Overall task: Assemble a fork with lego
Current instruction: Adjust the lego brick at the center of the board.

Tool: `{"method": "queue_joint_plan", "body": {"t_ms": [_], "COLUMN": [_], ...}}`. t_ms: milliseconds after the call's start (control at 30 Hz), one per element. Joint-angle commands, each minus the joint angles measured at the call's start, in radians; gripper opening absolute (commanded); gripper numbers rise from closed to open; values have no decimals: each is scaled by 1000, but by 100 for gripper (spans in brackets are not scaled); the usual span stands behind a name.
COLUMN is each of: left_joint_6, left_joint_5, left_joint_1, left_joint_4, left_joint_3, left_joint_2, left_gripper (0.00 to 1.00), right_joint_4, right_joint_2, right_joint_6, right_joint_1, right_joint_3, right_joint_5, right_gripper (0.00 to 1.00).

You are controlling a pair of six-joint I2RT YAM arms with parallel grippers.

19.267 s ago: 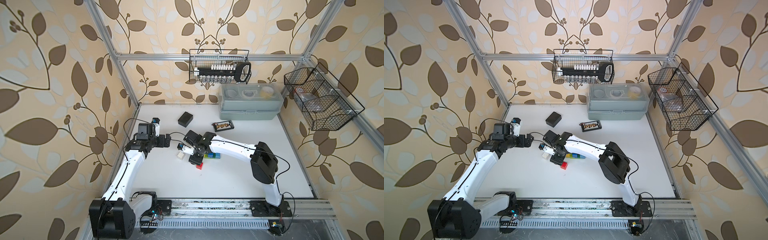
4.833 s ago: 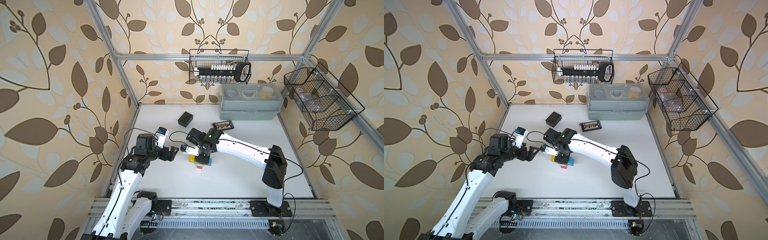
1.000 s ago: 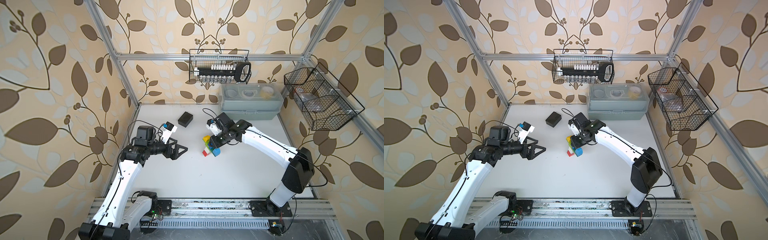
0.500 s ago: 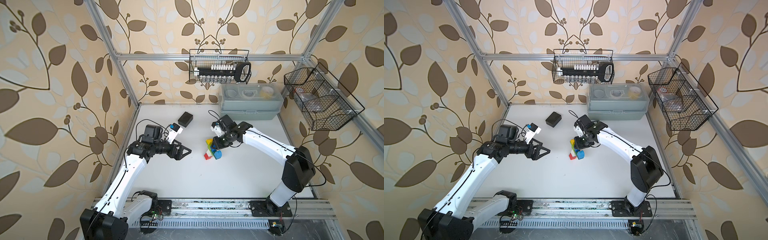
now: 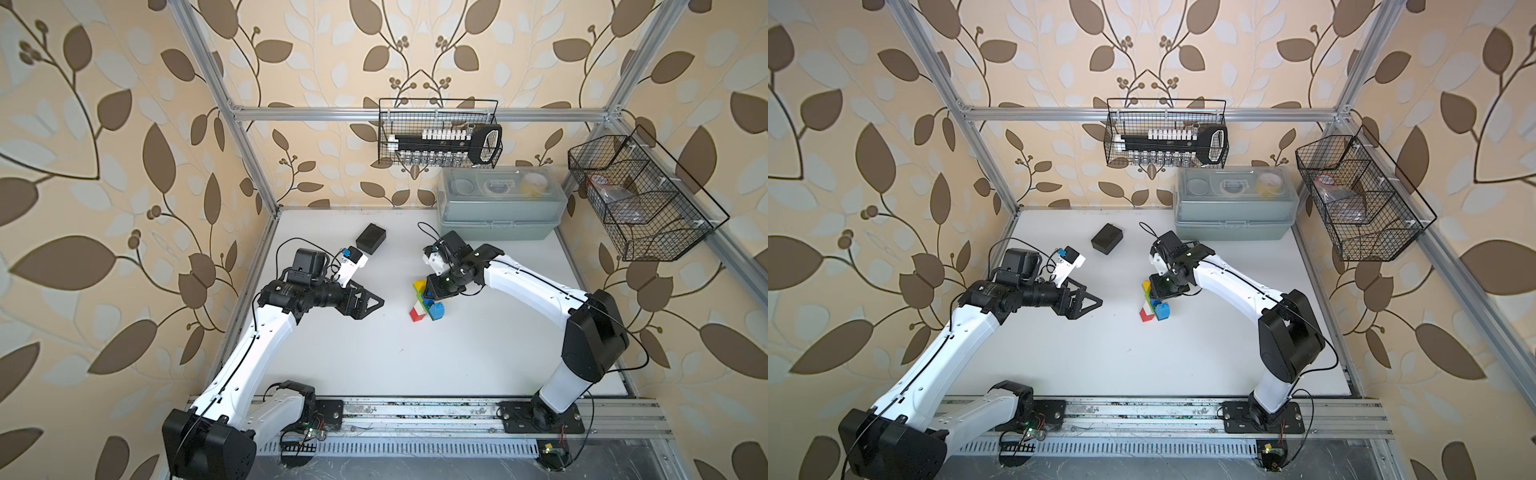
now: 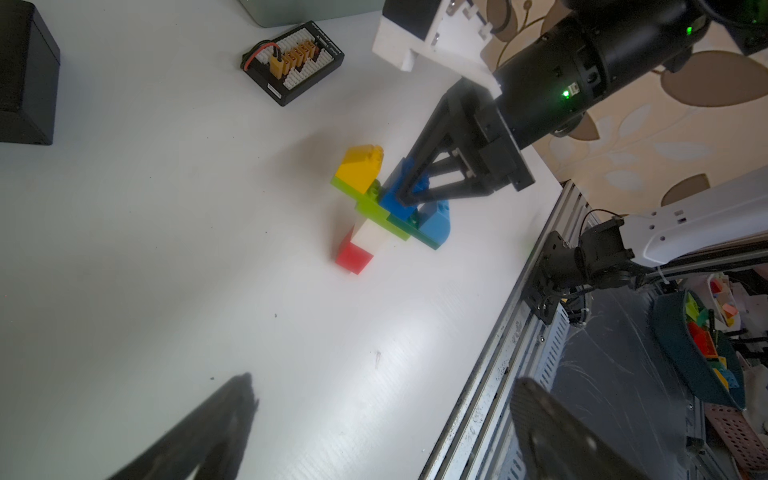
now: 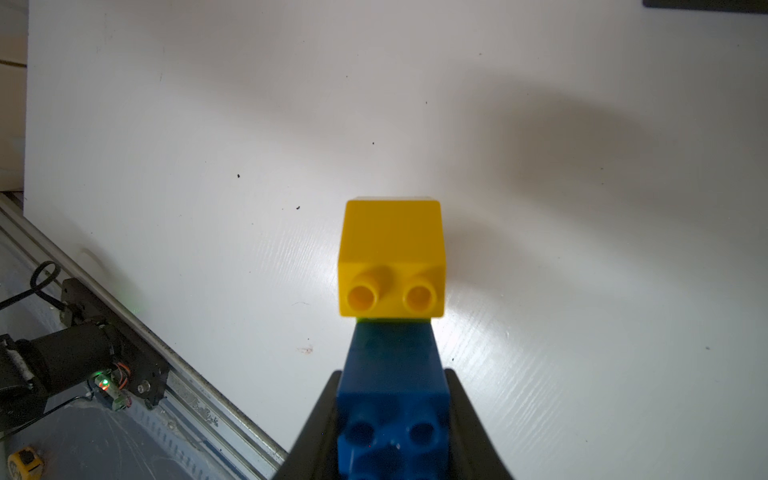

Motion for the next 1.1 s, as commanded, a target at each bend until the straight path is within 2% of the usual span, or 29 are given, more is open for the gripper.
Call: {"method": "queue_joint_plan", "body": {"t_ms": [0, 333, 467, 900, 1067], "left_joint_6": [-3, -3, -5, -6, -5], "left_joint_5": [-11, -18, -20, -38, -47], "left_joint_1": [-14, -17, -19, -20, -20], "left_joint_4": [16, 20, 23, 31, 29], "left_joint_3": [-15, -23, -27, -35, -39], "left_joint_2": [6, 9, 12, 14, -1], "left_gripper": [99, 99, 99, 99, 99], "right_joint_4": [-2, 2, 4, -2, -74], "right_joint_2": [17, 25, 31, 30, 50], "right_joint_6": [13, 24, 26, 35, 5], "right_joint_1": [-6, -8, -8, -6, 28], "right_joint_3": [-23, -27, -29, -13, 68], "right_joint_5": [-11, -23, -31, -45, 23], "right_gripper": [8, 26, 31, 32, 32]}}
